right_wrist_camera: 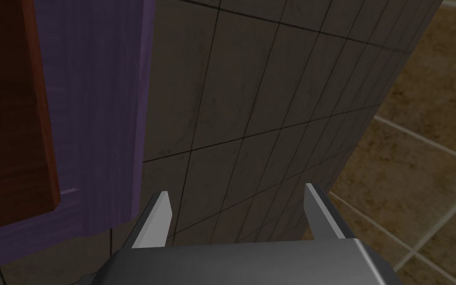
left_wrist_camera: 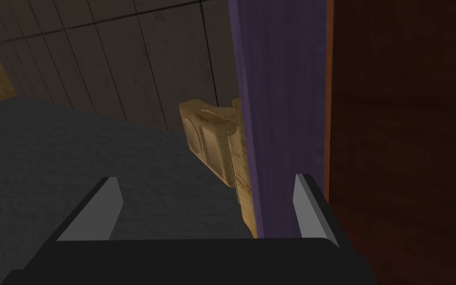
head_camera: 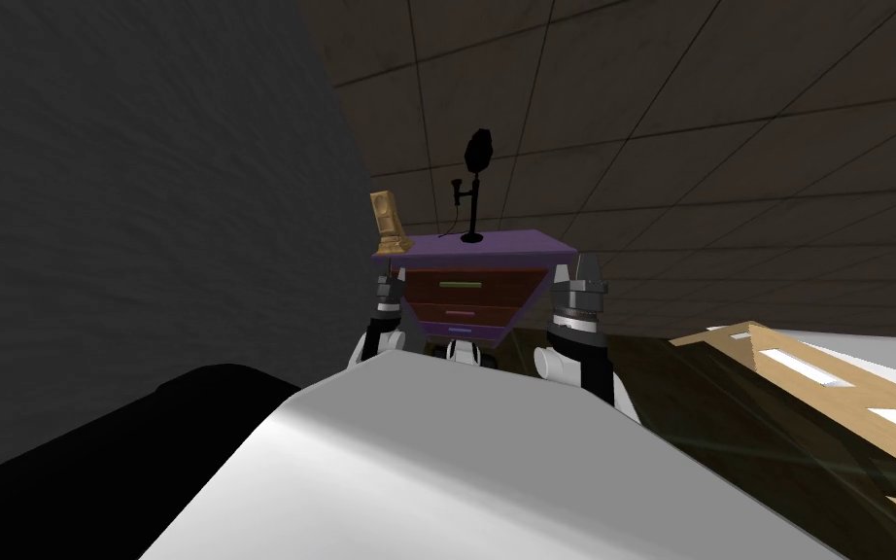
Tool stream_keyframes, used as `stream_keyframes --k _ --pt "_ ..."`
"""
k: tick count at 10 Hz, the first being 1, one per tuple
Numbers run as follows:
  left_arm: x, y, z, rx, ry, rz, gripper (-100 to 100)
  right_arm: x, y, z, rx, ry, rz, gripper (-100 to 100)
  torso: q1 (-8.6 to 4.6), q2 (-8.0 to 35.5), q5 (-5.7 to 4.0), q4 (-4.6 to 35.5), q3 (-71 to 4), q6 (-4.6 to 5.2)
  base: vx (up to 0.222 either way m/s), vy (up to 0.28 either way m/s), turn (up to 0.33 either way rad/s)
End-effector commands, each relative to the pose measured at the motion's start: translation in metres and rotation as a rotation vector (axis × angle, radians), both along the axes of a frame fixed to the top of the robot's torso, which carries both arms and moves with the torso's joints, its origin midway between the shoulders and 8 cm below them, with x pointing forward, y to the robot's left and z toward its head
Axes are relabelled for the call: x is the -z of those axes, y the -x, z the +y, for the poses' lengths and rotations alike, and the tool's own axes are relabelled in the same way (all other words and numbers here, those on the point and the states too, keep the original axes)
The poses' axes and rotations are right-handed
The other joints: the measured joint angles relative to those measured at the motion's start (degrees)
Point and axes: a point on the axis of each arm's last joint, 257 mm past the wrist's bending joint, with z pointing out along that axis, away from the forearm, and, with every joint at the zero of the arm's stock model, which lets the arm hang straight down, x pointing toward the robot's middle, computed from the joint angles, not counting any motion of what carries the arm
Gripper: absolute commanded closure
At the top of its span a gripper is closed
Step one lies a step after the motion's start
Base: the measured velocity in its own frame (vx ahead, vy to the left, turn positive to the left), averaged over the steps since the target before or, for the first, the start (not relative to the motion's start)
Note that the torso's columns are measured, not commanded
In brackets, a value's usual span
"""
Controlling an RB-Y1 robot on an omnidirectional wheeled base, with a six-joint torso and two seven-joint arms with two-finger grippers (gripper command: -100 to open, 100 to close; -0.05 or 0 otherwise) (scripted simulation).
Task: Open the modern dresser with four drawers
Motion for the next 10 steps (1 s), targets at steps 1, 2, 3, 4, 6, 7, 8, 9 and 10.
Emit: stream_keyframes --k 1,2,3,4,6,7,8,9,10 --pt "0.021 -0.008 -0.001 0.006 -0.010 0.045 -100 0.000 0.000 0.000 0.000 0.000 0.000 0 -0.04 -0.1 0.06 -0.2 -0.1 0.05 0.000 0.000 0.000" --pt "0.030 -0.012 0.000 0.010 -0.020 0.057 -100 0.000 0.000 0.000 0.000 0.000 0.000 0 -0.07 -0.3 0.08 -0.2 -0.1 0.10 0.002 -0.010 -0.006" --pt "0.030 -0.012 0.000 0.010 -0.020 0.059 -100 0.000 0.000 0.000 0.000 0.000 0.000 0 -0.03 -0.3 0.14 -0.3 -0.1 0.06 -0.002 -0.015 0.006" --pt "0.030 -0.012 0.000 0.010 -0.020 0.059 -100 0.000 0.000 0.000 0.000 0.000 0.000 0 -0.02 -0.3 0.14 -0.3 -0.1 0.08 -0.004 -0.004 0.018" --pt "0.040 -0.016 0.001 0.013 -0.028 0.072 -100 0.000 0.000 0.000 0.000 0.000 0.000 0 -0.08 -0.3 0.13 -0.3 -0.1 0.13 -0.002 -0.005 0.000" --pt "0.040 -0.016 0.001 0.013 -0.028 0.072 -100 0.000 0.000 0.000 0.000 0.000 0.000 0 -0.13 -0.3 0.10 -0.3 -0.1 0.15 -0.001 -0.007 0.006" --pt "0.049 -0.020 0.002 0.015 -0.035 0.084 -100 0.000 0.000 0.000 0.000 0.000 0.000 0 -0.14 -0.3 0.07 -0.3 -0.1 0.14 -0.013 -0.027 -0.025" --pt "0.057 -0.023 0.003 0.016 -0.040 0.095 -100 0.000 0.000 0.000 0.000 0.000 0.000 0 -0.08 -0.1 -0.08 0.0 -0.1 0.00 -0.017 -0.041 0.018" --pt "0.060 -0.024 0.003 0.015 -0.040 0.101 -100 0.000 0.000 0.000 0.000 0.000 0.000 0 0.02 -0.2 -0.07 0.1 -0.2 0.05 -0.015 -0.028 0.003"
